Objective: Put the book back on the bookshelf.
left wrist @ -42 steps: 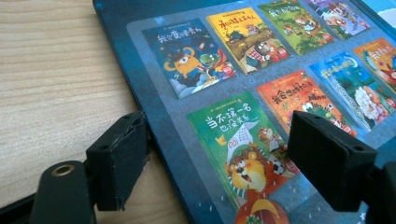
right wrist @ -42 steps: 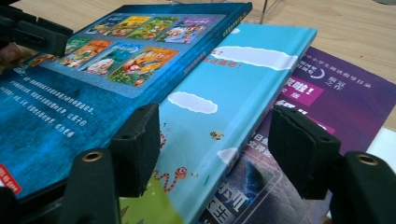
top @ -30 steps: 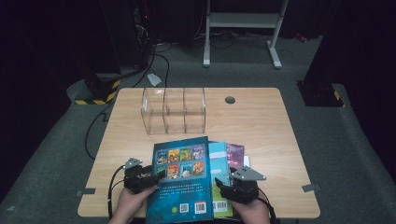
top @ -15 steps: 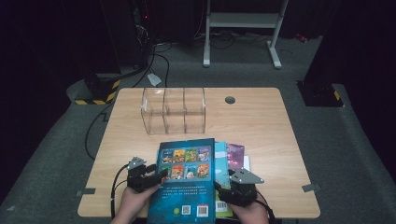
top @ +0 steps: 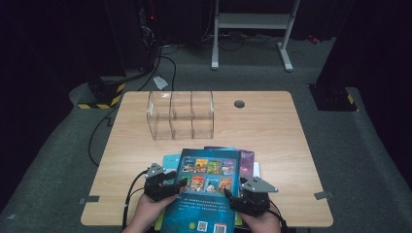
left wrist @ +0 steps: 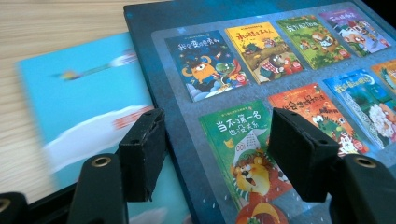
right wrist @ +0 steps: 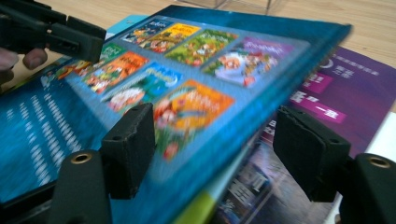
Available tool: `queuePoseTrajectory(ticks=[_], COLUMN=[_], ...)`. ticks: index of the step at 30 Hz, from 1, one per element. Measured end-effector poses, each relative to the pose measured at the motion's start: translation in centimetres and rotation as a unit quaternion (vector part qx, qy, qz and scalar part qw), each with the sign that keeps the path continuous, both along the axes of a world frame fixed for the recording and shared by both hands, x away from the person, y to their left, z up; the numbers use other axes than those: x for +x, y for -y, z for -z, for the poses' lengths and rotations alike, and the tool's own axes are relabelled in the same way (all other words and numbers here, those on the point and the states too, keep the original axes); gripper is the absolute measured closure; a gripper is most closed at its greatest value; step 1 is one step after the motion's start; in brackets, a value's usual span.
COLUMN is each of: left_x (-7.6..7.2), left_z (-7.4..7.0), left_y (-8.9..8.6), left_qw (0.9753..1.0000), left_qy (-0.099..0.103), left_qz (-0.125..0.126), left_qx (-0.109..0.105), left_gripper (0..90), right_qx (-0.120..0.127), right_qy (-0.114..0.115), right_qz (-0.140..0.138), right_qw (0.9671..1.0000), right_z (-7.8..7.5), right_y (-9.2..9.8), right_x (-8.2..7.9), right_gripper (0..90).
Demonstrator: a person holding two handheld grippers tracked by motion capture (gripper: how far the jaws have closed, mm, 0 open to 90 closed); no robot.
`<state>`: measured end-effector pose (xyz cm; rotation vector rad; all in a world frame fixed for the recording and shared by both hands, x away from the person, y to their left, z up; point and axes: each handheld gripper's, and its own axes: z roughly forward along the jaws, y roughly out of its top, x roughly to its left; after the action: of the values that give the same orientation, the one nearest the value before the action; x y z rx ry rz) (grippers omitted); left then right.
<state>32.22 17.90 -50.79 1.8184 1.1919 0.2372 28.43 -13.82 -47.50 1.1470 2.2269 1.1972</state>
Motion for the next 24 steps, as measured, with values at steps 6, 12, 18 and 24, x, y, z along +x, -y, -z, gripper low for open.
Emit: queuePoseTrajectory(ticks=[6,12,18,24], left_x=[1.1,0.6,-1.6,-2.4], left_z=[-0.5,-0.5,0.1,0.2], left_y=[2.1,1.5,-1.0,-0.5], left_qw=[0.9992,0.9989,0.9993,0.9987], left_qy=[0.029,0.036,-0.005,0.004], left_qz=[0.014,0.015,0.036,0.048], left_qx=[0.021,0.026,-0.005,-0.016], left_gripper=[39.0,41.6,39.3,44.9], right_qx=[0.004,0.027,0.024,0.036], right_qy=[0.005,-0.011,-0.019,-0.057], right_qz=[0.046,0.051,0.060,0.041], right_qw=[0.9989,0.9982,0.9978,0.9969], right_z=[-0.1,0.1,0.0,0.2], right_y=[1.2,2.1,1.8,1.4], right_x=[0.2,1.0,0.3,0.3], right_gripper=[22.9,22.9,16.8,14.3])
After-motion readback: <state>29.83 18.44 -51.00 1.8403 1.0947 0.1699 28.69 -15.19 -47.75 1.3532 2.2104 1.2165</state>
